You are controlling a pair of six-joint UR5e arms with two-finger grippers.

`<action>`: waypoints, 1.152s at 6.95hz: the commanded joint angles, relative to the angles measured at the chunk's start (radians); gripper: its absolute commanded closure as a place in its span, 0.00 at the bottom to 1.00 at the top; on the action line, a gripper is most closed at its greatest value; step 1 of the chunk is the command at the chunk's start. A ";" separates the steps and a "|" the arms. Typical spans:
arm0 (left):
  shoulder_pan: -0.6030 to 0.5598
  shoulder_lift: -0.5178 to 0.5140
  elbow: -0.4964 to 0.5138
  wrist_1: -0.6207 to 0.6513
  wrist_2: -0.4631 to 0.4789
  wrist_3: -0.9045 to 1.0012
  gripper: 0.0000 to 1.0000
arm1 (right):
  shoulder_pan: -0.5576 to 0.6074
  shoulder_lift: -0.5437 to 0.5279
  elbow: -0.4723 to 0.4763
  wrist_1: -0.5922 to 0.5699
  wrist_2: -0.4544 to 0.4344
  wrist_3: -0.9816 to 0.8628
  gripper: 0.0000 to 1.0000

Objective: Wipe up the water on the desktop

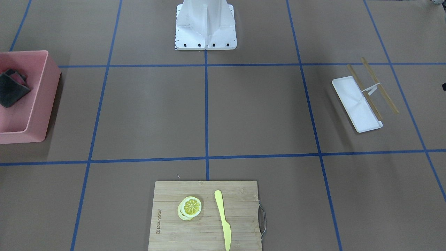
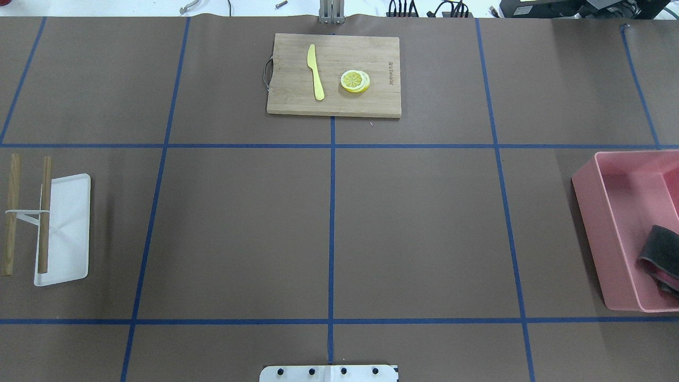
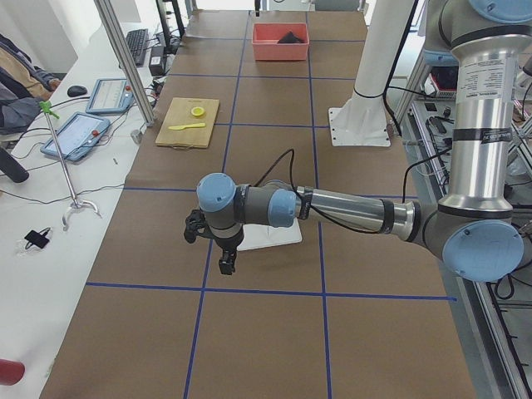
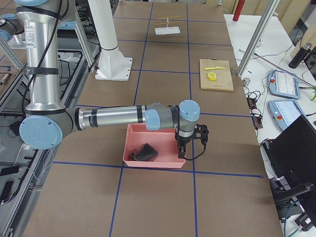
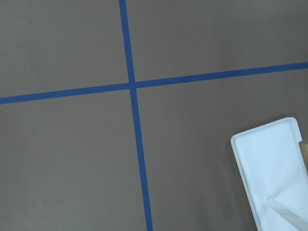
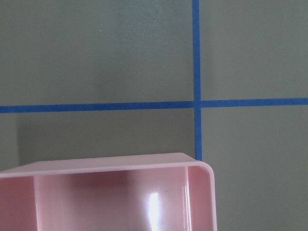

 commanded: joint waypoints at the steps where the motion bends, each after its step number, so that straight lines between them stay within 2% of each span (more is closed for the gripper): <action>1: -0.001 -0.001 -0.003 -0.001 0.000 0.002 0.02 | 0.001 -0.001 0.005 0.001 0.007 0.000 0.00; 8: 0.000 0.003 -0.053 -0.011 -0.003 0.002 0.02 | 0.001 -0.010 0.025 -0.001 0.014 0.000 0.00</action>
